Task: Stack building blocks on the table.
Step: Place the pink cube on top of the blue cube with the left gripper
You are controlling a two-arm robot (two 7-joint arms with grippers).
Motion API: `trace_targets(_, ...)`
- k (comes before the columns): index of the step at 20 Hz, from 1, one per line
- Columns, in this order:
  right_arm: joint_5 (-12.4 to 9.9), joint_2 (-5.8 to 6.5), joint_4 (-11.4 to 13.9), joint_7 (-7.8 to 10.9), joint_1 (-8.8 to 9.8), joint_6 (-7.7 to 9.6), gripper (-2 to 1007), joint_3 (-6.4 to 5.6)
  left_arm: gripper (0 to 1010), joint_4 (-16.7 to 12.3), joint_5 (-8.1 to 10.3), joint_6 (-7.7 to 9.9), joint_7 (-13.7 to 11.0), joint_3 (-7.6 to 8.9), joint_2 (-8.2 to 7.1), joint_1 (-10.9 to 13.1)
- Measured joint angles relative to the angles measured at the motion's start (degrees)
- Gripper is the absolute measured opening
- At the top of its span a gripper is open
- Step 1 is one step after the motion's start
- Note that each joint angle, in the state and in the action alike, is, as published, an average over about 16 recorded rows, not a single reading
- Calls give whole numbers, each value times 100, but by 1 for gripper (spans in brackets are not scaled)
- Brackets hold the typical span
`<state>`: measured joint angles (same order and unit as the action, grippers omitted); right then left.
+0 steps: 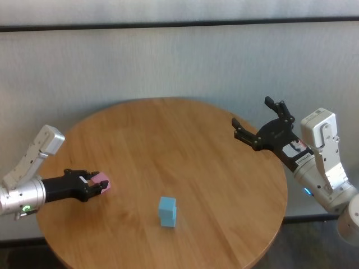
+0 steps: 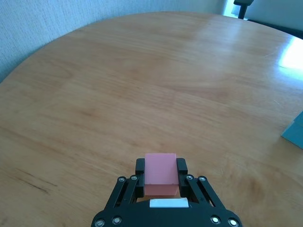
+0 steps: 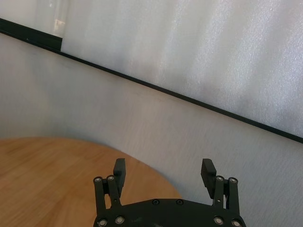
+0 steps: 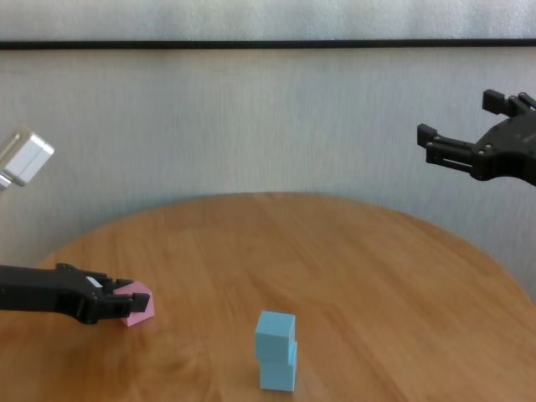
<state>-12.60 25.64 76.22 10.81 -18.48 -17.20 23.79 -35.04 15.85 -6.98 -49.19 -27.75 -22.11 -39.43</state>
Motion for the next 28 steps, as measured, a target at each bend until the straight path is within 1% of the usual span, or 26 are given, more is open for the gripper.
trace_targets(4, 0, 0, 0, 0, 0, 0, 1005, 0, 401, -195, 53, -12, 18, 42, -36, 99)
trace_targets(8, 0, 0, 0, 0, 0, 0, 1005, 0, 401, -572, 157, -24, 29, 106, -110, 274)
trace_targets(11, 0, 0, 0, 0, 0, 0, 1005, 0, 401, -988, 269, -39, 3, 161, -201, 459)
trace_targets(13, 0, 0, 0, 0, 0, 0, 1005, 0, 401, -1319, 363, -50, -34, 200, -279, 601)
trace_targets(19, 0, 0, 0, 0, 0, 0, 1005, 0, 401, -2366, 713, -87, -284, 278, -528, 1017)
trace_targets(22, 0, 0, 0, 0, 0, 0, 1005, 0, 401, -2821, 876, -74, -430, 273, -635, 1174)
trace_targets(24, 0, 0, 0, 0, 0, 0, 1005, 0, 401, -3075, 964, -46, -521, 247, -690, 1251)
trace_targets(28, 0, 0, 0, 0, 0, 0, 1005, 0, 401, -3448, 1070, 51, -651, 141, -756, 1333)
